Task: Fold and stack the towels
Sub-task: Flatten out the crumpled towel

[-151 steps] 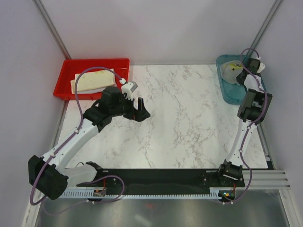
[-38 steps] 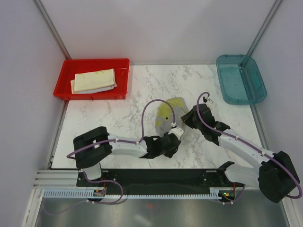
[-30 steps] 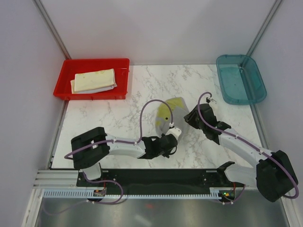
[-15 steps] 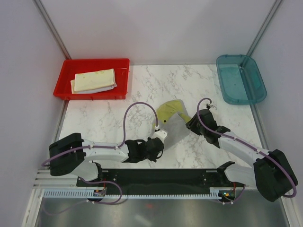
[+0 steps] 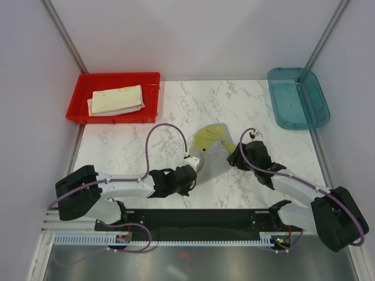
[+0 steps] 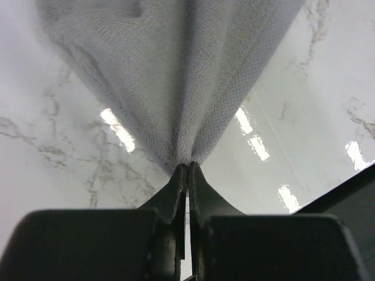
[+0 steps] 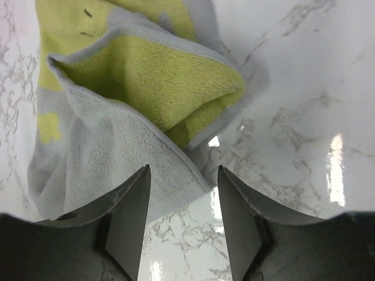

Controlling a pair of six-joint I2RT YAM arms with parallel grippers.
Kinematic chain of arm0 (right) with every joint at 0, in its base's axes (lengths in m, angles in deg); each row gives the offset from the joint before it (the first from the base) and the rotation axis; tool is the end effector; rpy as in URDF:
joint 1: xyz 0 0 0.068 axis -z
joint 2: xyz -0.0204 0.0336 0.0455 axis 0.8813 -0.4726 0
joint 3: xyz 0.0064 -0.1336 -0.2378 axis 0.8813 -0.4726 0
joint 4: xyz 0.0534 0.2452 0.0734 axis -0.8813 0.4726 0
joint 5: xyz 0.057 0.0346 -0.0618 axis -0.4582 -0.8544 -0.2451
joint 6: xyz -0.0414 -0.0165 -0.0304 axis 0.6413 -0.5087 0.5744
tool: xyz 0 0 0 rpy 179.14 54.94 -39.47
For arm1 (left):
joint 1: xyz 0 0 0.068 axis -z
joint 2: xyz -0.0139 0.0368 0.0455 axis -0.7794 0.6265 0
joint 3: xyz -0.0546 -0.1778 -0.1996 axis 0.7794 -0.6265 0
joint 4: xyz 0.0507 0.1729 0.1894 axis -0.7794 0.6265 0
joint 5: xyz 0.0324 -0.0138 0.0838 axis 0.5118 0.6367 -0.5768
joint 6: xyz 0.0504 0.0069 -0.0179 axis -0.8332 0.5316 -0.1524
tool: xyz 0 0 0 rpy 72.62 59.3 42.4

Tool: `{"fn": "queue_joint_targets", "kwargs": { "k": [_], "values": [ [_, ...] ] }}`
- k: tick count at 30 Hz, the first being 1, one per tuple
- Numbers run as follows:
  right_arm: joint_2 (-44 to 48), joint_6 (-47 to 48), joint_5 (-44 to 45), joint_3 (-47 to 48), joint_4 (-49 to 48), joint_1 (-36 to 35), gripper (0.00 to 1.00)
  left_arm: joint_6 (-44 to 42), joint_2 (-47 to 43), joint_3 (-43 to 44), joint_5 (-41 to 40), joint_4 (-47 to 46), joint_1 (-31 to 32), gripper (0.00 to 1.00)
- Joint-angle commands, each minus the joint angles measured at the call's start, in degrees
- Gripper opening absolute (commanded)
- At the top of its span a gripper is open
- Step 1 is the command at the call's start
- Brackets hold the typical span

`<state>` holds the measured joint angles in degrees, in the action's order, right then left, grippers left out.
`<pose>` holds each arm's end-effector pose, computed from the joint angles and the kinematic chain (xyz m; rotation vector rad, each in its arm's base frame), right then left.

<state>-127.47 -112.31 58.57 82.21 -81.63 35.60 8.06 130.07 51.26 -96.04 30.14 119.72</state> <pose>0.1876 0.0889 0.1599 0.3305 2.2858 0.5155 0.1047 -0.2380 0.1600 0.6522 2.4146 -0.3907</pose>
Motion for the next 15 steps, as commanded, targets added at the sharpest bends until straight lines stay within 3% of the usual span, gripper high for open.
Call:
{"fn": "queue_joint_targets", "kwargs": {
  "k": [1, 9, 14, 15],
  "values": [
    [-4.9, 5.2, -11.0, 0.0, -9.1, 1.1, 0.57, 1.6, -5.0, -1.7, 1.8, 0.1, -3.3, 0.02],
    [-9.0, 4.5, -18.1, -2.6, -16.0, 1.2, 0.52, 0.1, -5.9, -1.9, 3.3, 0.0, -5.5, 0.02],
    [-4.0, 3.3, -18.0, -3.9, -11.6, 1.2, 0.36, 0.0, -5.4, -1.6, 3.3, 0.0, -5.6, 0.02],
    [-2.7, 2.9, -17.4, -4.1, -10.3, 1.2, 0.23, -0.1, -5.5, -1.5, 3.2, 0.3, -5.6, 0.02]
  ]
}}
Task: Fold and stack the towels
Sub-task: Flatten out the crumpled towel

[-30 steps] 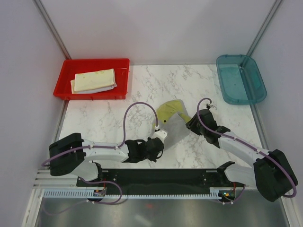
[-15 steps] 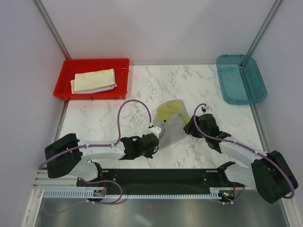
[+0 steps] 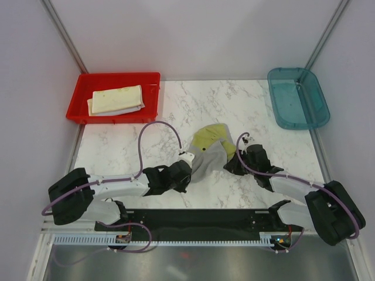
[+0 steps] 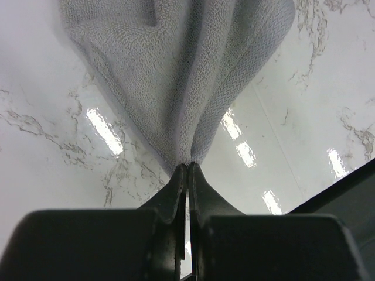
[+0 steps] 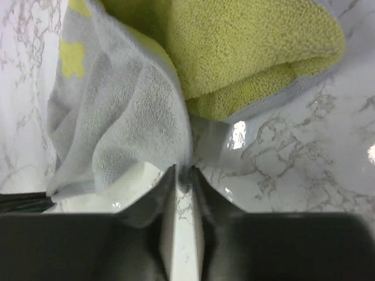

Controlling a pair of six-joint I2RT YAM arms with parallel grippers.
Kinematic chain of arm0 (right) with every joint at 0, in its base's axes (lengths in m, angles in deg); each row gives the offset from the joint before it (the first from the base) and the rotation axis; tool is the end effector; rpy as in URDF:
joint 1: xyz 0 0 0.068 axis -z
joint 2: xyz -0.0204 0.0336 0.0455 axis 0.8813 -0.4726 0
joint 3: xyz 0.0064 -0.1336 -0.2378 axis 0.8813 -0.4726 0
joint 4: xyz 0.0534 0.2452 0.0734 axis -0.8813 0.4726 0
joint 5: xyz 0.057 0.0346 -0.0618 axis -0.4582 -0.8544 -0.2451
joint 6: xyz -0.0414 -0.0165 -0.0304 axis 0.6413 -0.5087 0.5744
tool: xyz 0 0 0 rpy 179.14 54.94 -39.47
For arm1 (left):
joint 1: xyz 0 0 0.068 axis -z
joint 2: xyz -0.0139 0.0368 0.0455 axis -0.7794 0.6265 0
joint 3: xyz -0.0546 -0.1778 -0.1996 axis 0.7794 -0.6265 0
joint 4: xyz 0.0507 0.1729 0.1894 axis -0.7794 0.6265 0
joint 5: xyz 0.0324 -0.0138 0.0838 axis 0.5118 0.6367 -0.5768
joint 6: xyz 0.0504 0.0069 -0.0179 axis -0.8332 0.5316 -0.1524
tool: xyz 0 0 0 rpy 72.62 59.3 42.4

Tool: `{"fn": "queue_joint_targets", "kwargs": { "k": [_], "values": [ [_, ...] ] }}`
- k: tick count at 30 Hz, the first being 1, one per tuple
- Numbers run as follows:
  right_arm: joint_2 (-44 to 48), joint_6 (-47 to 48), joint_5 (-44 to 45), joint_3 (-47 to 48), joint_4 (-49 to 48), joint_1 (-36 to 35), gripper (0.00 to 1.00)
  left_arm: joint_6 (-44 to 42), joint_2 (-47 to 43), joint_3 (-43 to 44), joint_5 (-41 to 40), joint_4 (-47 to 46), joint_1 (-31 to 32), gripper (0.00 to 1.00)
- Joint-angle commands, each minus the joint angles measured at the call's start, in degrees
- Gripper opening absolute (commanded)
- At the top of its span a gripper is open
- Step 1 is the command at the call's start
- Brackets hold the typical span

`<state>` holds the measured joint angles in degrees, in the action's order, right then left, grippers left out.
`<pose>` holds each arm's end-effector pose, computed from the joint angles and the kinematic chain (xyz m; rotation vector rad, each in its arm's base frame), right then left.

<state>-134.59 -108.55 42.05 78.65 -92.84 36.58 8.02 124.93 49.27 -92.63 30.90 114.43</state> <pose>0.1886 0.0968 0.1349 0.1193 2.3575 0.7845 0.1187 -0.2170 0.1697 0.5565 2.4311 -0.4457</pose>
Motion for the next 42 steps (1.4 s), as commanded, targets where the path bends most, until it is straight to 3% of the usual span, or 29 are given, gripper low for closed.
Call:
{"fn": "queue_joint_targets", "kwargs": {
  "k": [1, 2, 3, 6, 10, 14, 21, 26, 31, 36, 42],
  "values": [
    [5.9, -0.8, -0.3, -0.4, 2.3, 0.3, 0.14, -0.2, -0.4, 1.0, -0.4, -0.3, -0.3, 0.02],
    [8.3, -0.8, 0.1, -0.2, 4.7, 0.3, 0.04, -0.5, -0.7, 1.2, -0.7, -0.1, -0.3, 0.02],
    [9.4, -0.9, 0.7, 0.4, 6.2, 0.3, 0.0, -0.9, -1.4, 1.8, -1.1, 0.5, -0.3, 0.02],
    [16.1, -2.1, 0.0, 5.0, 13.2, 0.3, 0.0, -2.8, -5.0, 7.7, -2.3, 6.6, -0.3, 0.02],
    [27.5, -3.2, 1.5, 20.0, 28.7, 0.2, 0.0, -6.2, -11.6, 25.0, -1.0, 21.0, -0.2, 0.02],
    [32.0, -4.6, -1.0, 32.3, 36.3, 0.1, 0.0, -5.3, -16.1, 36.0, 3.6, 27.3, -0.1, 0.02],
    [35.8, -11.8, -3.4, 43.3, 35.8, 0.1, 0.0, -4.3, -16.3, 49.9, 16.3, 27.4, -0.1, 0.02],
    [37.1, -12.2, -3.8, 48.2, 35.4, 0.2, 0.0, -2.3, -15.8, 53.4, 21.7, 27.4, -0.1, 0.02],
    [38.1, -13.6, -1.5, 51.0, 35.7, 0.2, 0.0, 0.1, -15.4, 55.4, 22.4, 27.8, 0.0, 0.02],
    [35.0, -11.9, 3.5, 53.0, 33.8, 0.2, 0.0, -2.8, -10.6, 64.2, 14.5, 34.9, -0.1, 0.02],
    [30.1, -12.8, 0.5, 55.5, 31.8, 0.2, 0.0, -4.3, -7.1, 71.0, 13.7, 36.1, -0.1, 0.02]
  ]
}}
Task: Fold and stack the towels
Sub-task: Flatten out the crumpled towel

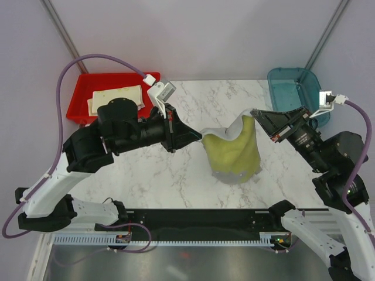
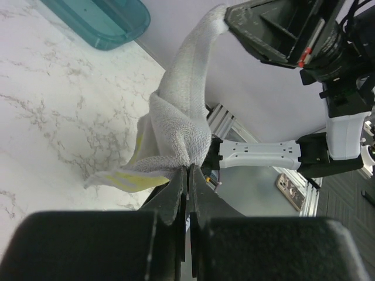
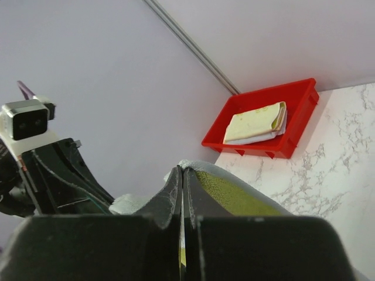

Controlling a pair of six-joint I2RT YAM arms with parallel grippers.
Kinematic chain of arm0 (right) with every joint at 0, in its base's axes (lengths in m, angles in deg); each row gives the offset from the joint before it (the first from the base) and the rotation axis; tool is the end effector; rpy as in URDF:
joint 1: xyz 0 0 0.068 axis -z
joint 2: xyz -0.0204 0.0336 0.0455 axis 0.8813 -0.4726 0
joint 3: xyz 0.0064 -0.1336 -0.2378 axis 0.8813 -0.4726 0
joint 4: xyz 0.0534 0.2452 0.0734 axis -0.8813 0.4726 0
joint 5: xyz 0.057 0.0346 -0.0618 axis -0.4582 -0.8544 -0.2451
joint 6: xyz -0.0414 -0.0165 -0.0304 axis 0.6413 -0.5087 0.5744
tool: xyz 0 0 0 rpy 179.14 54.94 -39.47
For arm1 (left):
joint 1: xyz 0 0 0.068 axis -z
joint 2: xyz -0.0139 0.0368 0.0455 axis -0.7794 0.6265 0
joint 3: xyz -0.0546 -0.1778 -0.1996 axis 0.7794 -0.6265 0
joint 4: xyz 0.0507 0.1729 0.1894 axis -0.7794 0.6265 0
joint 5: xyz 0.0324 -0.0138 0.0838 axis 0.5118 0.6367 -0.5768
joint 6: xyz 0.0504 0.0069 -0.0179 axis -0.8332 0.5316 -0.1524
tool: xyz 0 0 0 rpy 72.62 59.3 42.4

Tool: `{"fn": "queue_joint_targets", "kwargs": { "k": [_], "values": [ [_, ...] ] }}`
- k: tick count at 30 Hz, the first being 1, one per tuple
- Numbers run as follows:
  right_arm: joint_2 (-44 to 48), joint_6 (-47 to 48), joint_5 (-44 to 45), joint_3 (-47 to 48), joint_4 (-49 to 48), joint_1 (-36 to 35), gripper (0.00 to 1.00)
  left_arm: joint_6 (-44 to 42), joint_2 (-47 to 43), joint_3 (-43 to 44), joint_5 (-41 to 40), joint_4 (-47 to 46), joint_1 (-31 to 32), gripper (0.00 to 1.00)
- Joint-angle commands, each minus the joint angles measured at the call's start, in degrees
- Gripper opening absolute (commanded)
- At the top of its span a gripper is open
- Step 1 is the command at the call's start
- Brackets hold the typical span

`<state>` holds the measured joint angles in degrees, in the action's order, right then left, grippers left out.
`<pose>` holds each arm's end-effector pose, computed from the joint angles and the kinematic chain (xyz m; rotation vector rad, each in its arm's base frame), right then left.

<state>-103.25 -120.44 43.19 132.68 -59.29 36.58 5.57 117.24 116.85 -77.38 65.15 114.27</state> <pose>0.0833 0.0464 0.4865 0.1283 1.4488 1.1935 0.0882 -0.1762 0.5263 0.5668 1.8381 -1.1800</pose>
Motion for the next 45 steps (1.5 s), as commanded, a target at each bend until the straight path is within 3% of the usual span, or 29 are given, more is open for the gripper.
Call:
{"fn": "queue_joint_targets", "kwargs": {
  "k": [1, 5, 9, 13, 17, 22, 24, 26, 27, 31, 34, 38, 41, 43, 45],
  "values": [
    [-0.2, -0.8, -1.3, 1.2, -1.8, 0.2, 0.0, -1.3, 0.7, 3.6, -0.6, 1.7, 0.0, 0.02],
    [4.6, 0.8, -3.5, 0.2, 2.5, 0.2, 0.0, 1.6, -1.7, 1.2, 7.7, -0.2, 0.0, 0.02],
    [10.9, 0.2, -7.0, -3.0, 5.7, 0.2, 0.0, 5.0, -6.4, -8.0, 14.5, -7.1, 0.2, 0.02],
    [13.8, -2.9, -8.0, -6.6, 5.5, 0.1, 0.0, 7.5, -8.7, -13.8, 14.7, -8.0, 0.7, 0.02],
    [12.5, -2.9, -5.4, -5.4, 4.4, 0.3, 0.0, 7.5, -9.1, -15.3, 9.6, -7.6, 0.7, 0.02],
    [1.0, 0.0, 3.5, 2.3, 4.4, 0.3, 0.0, 2.6, -2.3, -5.0, -5.0, -0.8, 0.1, 0.02],
    [-5.3, 2.5, 6.4, 5.0, 4.3, 0.3, 0.0, -0.1, 1.4, 1.0, -9.9, 3.1, -4.8, 0.02],
    [-9.8, 4.5, 9.1, 6.7, 3.6, 0.3, 0.0, -1.1, 6.8, 3.2, -5.3, 4.4, -11.4, 0.02],
    [-14.6, 6.5, 10.1, 8.5, 3.5, 0.3, 0.0, -1.8, 8.4, 4.1, -2.9, 4.1, -17.8, 0.02],
    [-26.5, 9.5, 13.1, 9.2, -3.0, 0.6, 0.0, -7.1, 18.9, 8.3, 1.1, 1.7, -26.2, 0.02],
    [-36.9, 9.8, 11.5, 10.1, -10.1, 3.3, 0.0, -7.8, 27.3, 12.4, 11.4, -3.4, -33.3, 0.02],
    [-50.6, 10.1, 10.6, 14.7, -15.9, 8.2, 0.0, -9.6, 40.4, 20.9, 12.9, -6.5, -39.6, 0.02],
    [-64.7, 9.8, 3.8, 20.5, -20.9, 11.4, 0.0, -10.2, 50.4, 27.1, 20.3, -11.1, -43.6, 0.02],
    [-69.7, 8.7, -3.9, 21.9, -27.7, 13.0, 0.0, -10.2, 55.5, 26.9, 27.9, -18.3, -45.9, 0.02],
    [-76.8, 8.3, -7.8, 26.0, -30.6, 13.5, 0.0, -10.2, 58.5, 27.2, 30.0, -21.4, -47.2, 0.02]
  ]
}}
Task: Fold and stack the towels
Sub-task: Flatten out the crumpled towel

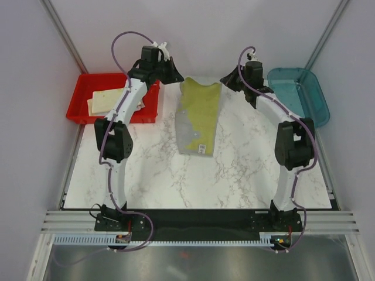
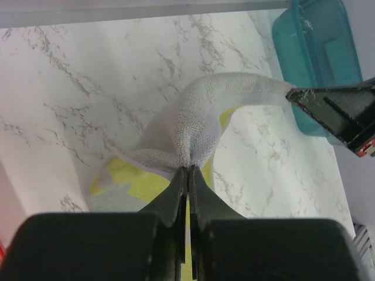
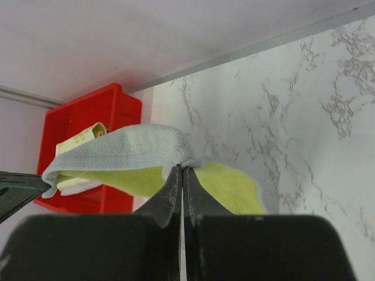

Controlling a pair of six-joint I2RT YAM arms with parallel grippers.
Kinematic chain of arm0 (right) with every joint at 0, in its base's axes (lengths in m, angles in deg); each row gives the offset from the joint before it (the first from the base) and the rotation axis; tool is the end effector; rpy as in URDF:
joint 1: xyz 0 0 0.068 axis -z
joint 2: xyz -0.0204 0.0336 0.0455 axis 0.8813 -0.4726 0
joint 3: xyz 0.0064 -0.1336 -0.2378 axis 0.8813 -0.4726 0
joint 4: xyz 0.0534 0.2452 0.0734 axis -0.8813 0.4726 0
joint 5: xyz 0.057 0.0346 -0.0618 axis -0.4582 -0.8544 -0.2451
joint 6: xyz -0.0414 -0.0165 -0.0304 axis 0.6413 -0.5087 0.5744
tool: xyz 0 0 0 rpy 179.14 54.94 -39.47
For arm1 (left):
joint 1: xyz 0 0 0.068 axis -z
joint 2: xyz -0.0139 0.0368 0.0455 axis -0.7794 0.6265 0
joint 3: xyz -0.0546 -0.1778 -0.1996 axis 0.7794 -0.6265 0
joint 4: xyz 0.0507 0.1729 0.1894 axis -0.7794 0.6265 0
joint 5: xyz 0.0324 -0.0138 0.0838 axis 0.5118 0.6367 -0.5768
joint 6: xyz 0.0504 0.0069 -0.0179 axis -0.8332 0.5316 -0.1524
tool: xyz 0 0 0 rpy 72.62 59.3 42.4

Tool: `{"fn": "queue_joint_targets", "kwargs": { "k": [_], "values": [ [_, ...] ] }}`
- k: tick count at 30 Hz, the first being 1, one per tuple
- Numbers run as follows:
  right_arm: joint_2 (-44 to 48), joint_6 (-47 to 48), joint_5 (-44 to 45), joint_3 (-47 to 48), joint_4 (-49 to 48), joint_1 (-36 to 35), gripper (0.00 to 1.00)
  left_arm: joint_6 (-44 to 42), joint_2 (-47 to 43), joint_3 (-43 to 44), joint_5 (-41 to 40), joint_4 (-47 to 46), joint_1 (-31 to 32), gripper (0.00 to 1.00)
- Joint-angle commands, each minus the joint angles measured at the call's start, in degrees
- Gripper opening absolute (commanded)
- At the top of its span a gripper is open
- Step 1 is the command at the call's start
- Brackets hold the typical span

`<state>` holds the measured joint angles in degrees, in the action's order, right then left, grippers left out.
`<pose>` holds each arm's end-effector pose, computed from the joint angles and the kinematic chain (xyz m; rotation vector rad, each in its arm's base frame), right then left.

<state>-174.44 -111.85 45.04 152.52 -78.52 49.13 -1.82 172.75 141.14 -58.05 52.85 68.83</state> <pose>0.4530 0.1073 0.3034 0.3615 1.9433 0.7543 0.4730 -0.1638 0.3543 0.1333 2.1505 -0.8072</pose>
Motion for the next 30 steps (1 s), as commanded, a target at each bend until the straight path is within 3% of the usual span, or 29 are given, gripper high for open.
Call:
{"fn": "queue_joint_targets", "kwargs": {
  "k": [1, 8, 9, 11, 12, 14, 15, 16, 21, 25, 30],
  "values": [
    [-7.6, 0.2, -11.8, 8.0, -11.3, 1.2, 0.0, -2.6, 5.2, 3.1, 12.3, -10.5, -2.2, 0.02],
    [-19.4, -1.5, -11.5, 16.2, -11.5, 4.5, 0.0, 1.2, 12.6, 2.5, 13.9, -23.0, -3.6, 0.03],
    [-20.3, -2.2, -11.7, 16.9, -11.6, 4.8, 0.0, 2.7, 13.3, 2.4, 14.1, -26.0, -3.7, 0.06],
    [-23.4, -2.2, -13.0, 19.7, -12.3, 5.5, 0.0, 4.6, 15.2, 2.5, 14.1, -28.4, -3.7, 0.3],
    [-24.4, -1.8, -14.0, 21.0, -11.6, 5.7, 0.04, 4.8, 15.7, 2.8, 13.9, -29.3, -3.7, 0.4],
    [-26.7, -0.7, -13.5, 25.7, -7.9, 5.8, 0.32, 4.7, 15.8, 3.1, 13.6, -29.3, -3.8, 0.55],
    [-26.7, -0.3, -12.0, 26.8, -2.6, 6.1, 0.48, 4.4, 14.8, 3.0, 13.6, -27.8, -3.9, 0.56],
    [-26.3, 0.7, -10.8, 27.3, -0.6, 6.2, 0.53, 3.9, 13.7, 2.2, 12.9, -26.9, -4.0, 0.56],
    [-14.0, -0.5, 1.5, 15.2, 11.0, 6.6, 0.76, -2.3, 2.7, -6.7, 6.6, -23.9, -4.0, 0.74],
    [-5.5, -2.7, 2.6, 3.5, 14.9, 5.6, 0.72, -3.2, -8.2, -15.2, 5.2, -21.5, -3.9, 0.77],
    [6.2, -6.5, 3.4, -15.4, 17.3, -0.8, 0.71, -4.7, -21.2, -34.8, 5.3, -19.1, -2.7, 0.76]
  ]
}}
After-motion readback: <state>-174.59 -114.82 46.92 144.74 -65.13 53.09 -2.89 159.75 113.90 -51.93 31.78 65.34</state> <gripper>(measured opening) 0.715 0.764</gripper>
